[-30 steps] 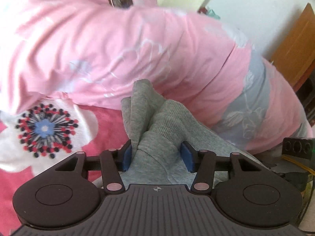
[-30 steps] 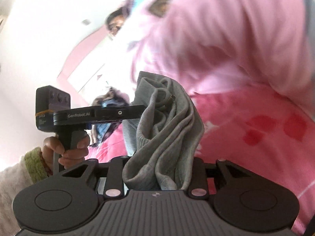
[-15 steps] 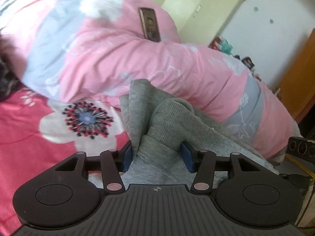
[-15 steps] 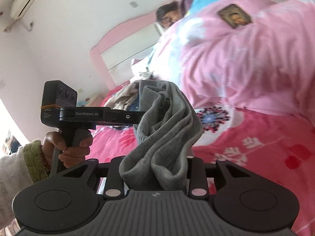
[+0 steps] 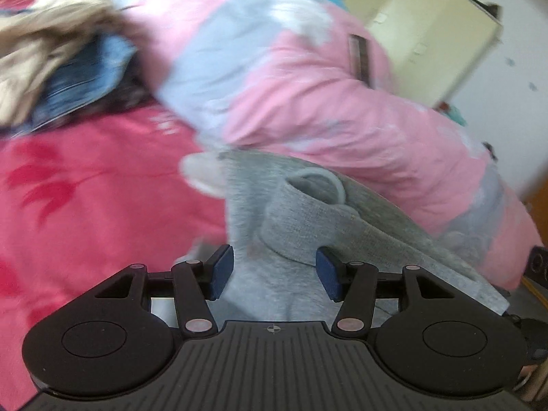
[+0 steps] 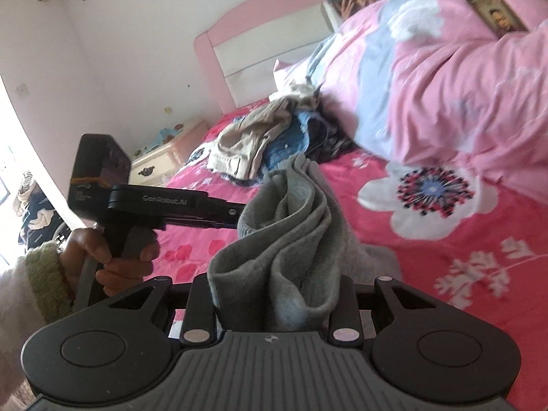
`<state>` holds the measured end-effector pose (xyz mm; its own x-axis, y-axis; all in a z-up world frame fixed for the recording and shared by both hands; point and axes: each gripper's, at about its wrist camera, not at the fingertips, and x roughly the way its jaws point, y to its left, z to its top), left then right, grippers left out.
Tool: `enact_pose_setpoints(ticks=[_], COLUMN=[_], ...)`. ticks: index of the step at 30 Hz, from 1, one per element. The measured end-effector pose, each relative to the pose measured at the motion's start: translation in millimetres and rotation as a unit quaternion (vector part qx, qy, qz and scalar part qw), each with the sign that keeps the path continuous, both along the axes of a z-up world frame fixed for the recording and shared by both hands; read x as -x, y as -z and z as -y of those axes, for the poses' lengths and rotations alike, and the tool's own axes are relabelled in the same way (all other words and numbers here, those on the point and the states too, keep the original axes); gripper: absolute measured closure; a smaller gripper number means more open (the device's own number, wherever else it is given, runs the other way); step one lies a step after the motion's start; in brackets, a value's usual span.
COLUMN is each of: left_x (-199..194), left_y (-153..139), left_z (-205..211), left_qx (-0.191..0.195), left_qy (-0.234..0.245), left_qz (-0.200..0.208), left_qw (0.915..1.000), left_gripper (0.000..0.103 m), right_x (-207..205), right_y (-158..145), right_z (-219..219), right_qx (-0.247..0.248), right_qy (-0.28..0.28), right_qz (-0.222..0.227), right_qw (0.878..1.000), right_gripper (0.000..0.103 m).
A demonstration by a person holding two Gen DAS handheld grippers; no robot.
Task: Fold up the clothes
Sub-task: 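Hold the lifted sweatpants with both grippers and fold toward the waistband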
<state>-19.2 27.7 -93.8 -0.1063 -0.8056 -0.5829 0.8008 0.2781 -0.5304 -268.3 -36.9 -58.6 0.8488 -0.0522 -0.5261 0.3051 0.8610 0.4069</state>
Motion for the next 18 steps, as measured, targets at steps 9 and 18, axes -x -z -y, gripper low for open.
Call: enact_pose_setpoints(ticks=[9, 18], left_x=[-7, 30], left_y=[29, 63], left_z=[-72, -126], left_qx=[-0.052, -0.081], left_qy=[-0.236, -0.332], left_qz=[-0.054, -0.09], left_qw=[0.9689, 0.9356], left_gripper=[0.047, 0.049], right_x=[-11, -12], right_y=[18, 20], right_z=[-24, -54], right_qx=[0.02, 0.094], right_qy=[-0.06, -0.128], right_qz=[-0.007, -0.008], right_qw=[0.998, 0.987], right_gripper=[0.071, 0.072])
